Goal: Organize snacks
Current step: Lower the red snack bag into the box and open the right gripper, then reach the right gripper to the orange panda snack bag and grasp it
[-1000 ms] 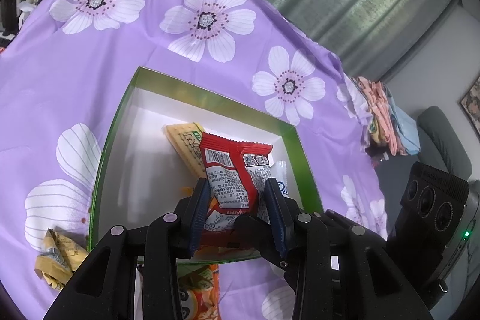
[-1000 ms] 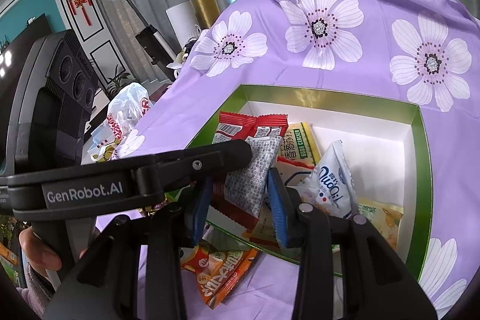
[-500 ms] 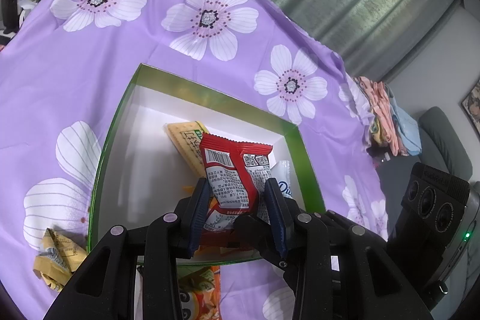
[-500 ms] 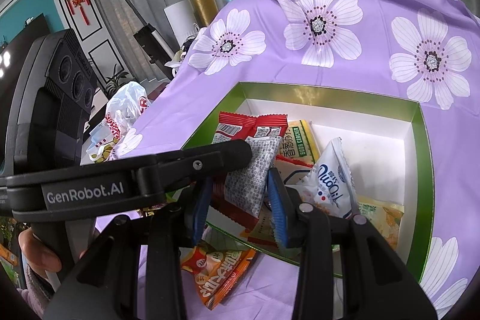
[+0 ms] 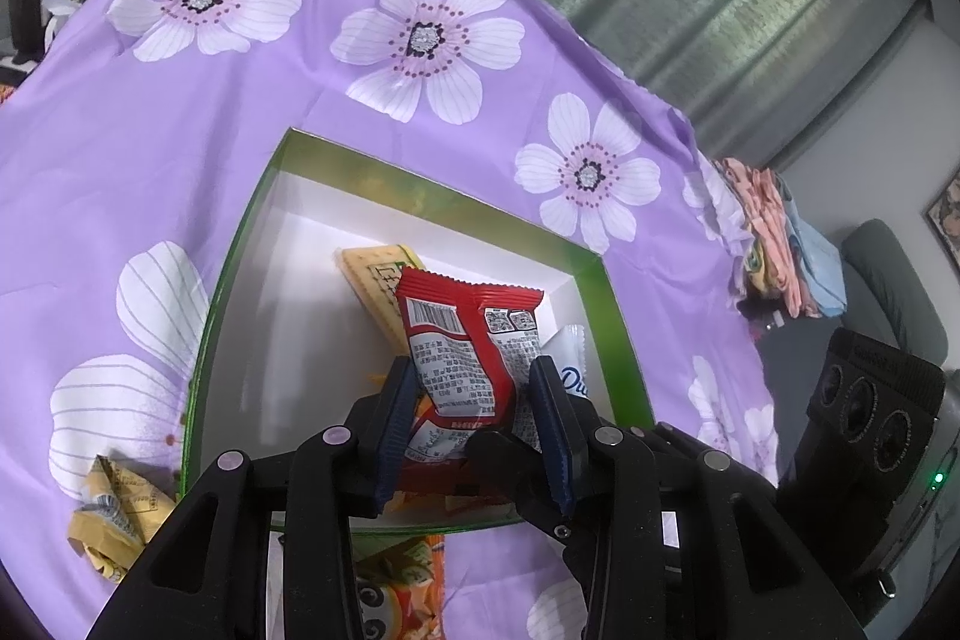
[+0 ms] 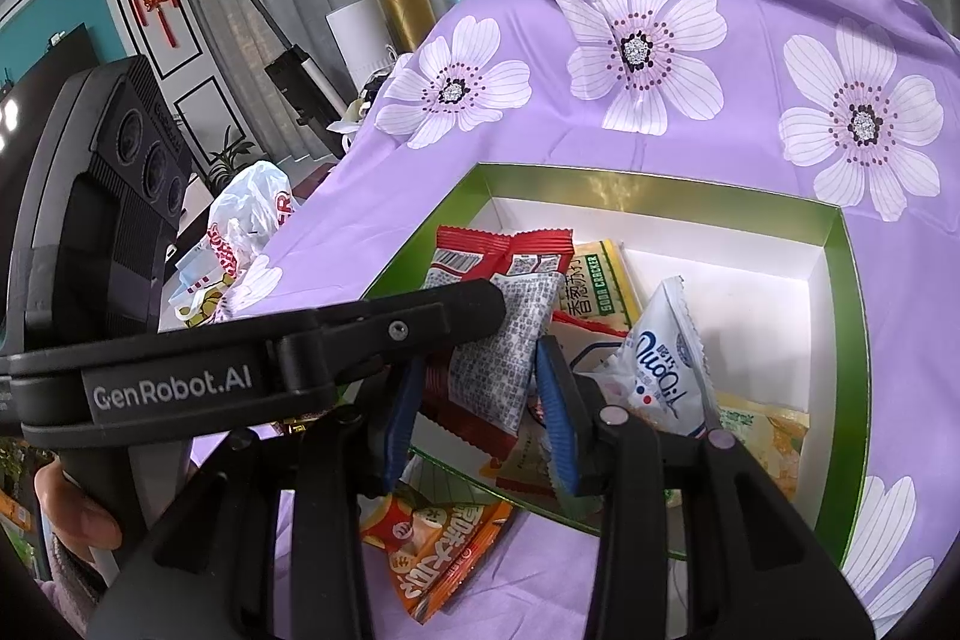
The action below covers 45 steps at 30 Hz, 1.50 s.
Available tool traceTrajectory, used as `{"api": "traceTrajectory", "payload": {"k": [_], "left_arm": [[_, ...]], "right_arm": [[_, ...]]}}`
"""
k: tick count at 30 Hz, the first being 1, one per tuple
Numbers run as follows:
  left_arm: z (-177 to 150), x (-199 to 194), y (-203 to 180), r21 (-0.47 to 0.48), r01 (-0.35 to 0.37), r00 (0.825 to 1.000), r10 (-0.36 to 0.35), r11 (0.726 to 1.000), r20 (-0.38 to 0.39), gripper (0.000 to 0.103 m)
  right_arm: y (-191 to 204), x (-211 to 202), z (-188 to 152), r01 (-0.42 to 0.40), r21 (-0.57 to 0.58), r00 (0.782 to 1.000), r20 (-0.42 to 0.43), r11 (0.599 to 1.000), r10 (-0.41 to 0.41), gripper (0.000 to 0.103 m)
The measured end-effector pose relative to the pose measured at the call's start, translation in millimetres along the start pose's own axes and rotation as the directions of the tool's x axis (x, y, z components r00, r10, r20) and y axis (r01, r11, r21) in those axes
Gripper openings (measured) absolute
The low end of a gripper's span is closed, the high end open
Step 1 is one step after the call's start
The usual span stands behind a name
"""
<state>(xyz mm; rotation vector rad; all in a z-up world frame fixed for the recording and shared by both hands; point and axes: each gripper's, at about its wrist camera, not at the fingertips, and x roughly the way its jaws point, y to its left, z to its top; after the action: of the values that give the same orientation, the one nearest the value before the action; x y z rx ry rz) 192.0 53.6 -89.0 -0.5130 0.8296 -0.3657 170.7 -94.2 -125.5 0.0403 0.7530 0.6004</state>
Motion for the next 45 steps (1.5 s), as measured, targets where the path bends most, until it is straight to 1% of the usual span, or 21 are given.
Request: {"api": "traceTrajectory", "payload": {"k": [4, 6, 7, 8, 9, 10, 11, 15, 17, 21, 23, 24, 25, 26, 27, 28, 35, 38, 41, 45], "left_arm": [[-0.5, -1.4, 1.1, 0.005, -0.020, 1.000, 0.020, 1.000, 0.012, 0.038], [-1.5, -1.9, 1.7, 0.003, -0.031, 0.999, 0.031, 1.000, 0.013, 0.039], [0.2, -2.9, 1.1, 0.006, -0.042, 0.999, 0.042, 0.999, 0.014, 0.047], [1.6, -4.1, -0.1, 0.011, -0.055, 0.998, 0.055, 0.998, 0.014, 0.056], [1.3, -5.5, -0.4, 0.014, -0.067, 0.998, 0.066, 0.998, 0.017, 0.060], [0.9, -7.4, -0.7, 0.015, -0.070, 0.997, 0.070, 0.997, 0.022, 0.065], [0.5, -9.3, -1.1, 0.016, -0.069, 0.997, 0.069, 0.997, 0.027, 0.068], [0.9, -16.3, -4.0, 0.025, -0.091, 0.995, 0.090, 0.996, 0.044, 0.070], [0.0, -21.4, -6.2, 0.034, -0.109, 0.993, 0.108, 0.993, 0.052, 0.080], [1.8, -33.4, -11.6, 0.054, -0.126, 0.990, 0.121, 0.991, 0.078, 0.082], [1.2, -39.4, -17.0, 0.077, -0.150, 0.985, 0.143, 0.986, 0.094, 0.091], [-1.1, -44.3, -20.5, 0.091, -0.168, 0.982, 0.158, 0.982, 0.107, 0.093], [-0.6, -46.6, -22.0, 0.097, -0.172, 0.980, 0.161, 0.980, 0.113, 0.096], [-1.5, -49.1, -23.9, 0.105, -0.172, 0.980, 0.160, 0.979, 0.117, 0.098], [-3.2, -52.6, -26.0, 0.112, -0.170, 0.980, 0.156, 0.979, 0.121, 0.099], [-4.6, -55.8, -27.8, 0.119, -0.169, 0.980, 0.155, 0.978, 0.123, 0.099], [-20.1, -73.0, -39.9, 0.171, -0.177, 0.979, 0.154, 0.969, 0.136, 0.101], [-25.4, -76.5, -38.8, 0.179, -0.144, 0.985, 0.125, 0.973, 0.116, 0.102], [-28.2, -80.5, -23.6, 0.132, -0.083, 0.994, 0.074, 0.988, 0.075, 0.102], [-29.5, -95.7, 1.0, 0.057, -0.077, 0.993, 0.071, 0.995, 0.090, 0.102]], "right_arm": [[1.3, 0.7, 1.6, 0.011, -0.007, 1.000, 0.002, 1.000, -0.011, 0.042], [1.6, 1.0, 2.1, 0.027, -0.012, 1.000, 0.003, 1.000, -0.027, 0.045], [1.7, 1.1, 2.3, 0.030, -0.012, 1.000, 0.004, 0.999, -0.030, 0.046], [1.0, 0.2, 2.5, 0.033, -0.010, 0.999, 0.009, 0.999, -0.033, 0.047], [0.4, -0.8, 2.8, 0.034, -0.008, 0.999, 0.013, 0.999, -0.034, 0.050], [0.5, -1.7, 3.5, 0.034, -0.007, 0.999, 0.018, 0.999, -0.033, 0.051], [0.5, -3.9, 4.4, 0.034, -0.008, 0.999, 0.025, 0.999, -0.034, 0.051], [2.5, -8.8, 5.5, 0.044, -0.017, 0.998, 0.037, 0.999, -0.043, 0.055], [4.6, -12.9, 5.7, 0.042, -0.019, 0.998, 0.047, 0.999, -0.041, 0.057], [8.1, -25.9, 5.4, 0.049, -0.023, 0.996, 0.078, 0.999, -0.047, 0.067], [10.4, -33.6, 4.2, 0.056, -0.024, 0.994, 0.092, 0.998, -0.054, 0.073], [10.8, -37.2, 3.5, 0.059, -0.021, 0.994, 0.099, 0.998, -0.056, 0.077], [12.0, -41.3, 2.6, 0.062, -0.018, 0.993, 0.105, 0.998, -0.060, 0.081], [12.9, -44.7, 1.8, 0.067, -0.017, 0.992, 0.110, 0.998, -0.064, 0.084], [14.7, -49.0, 0.6, 0.071, -0.017, 0.991, 0.117, 0.997, -0.069, 0.087], [16.2, -53.0, -0.8, 0.073, -0.019, 0.990, 0.123, 0.997, -0.070, 0.088], [25.2, -77.2, -17.0, 0.066, -0.010, 0.989, 0.135, 0.998, -0.064, 0.088], [25.7, -85.2, -25.6, 0.063, 0.004, 0.989, 0.132, 0.998, -0.063, 0.088], [26.3, -91.8, -34.4, 0.065, 0.018, 0.989, 0.129, 0.998, -0.066, 0.088], [28.3, -96.3, -50.5, 0.058, 0.028, 0.993, 0.105, 0.998, -0.061, 0.088]]}}
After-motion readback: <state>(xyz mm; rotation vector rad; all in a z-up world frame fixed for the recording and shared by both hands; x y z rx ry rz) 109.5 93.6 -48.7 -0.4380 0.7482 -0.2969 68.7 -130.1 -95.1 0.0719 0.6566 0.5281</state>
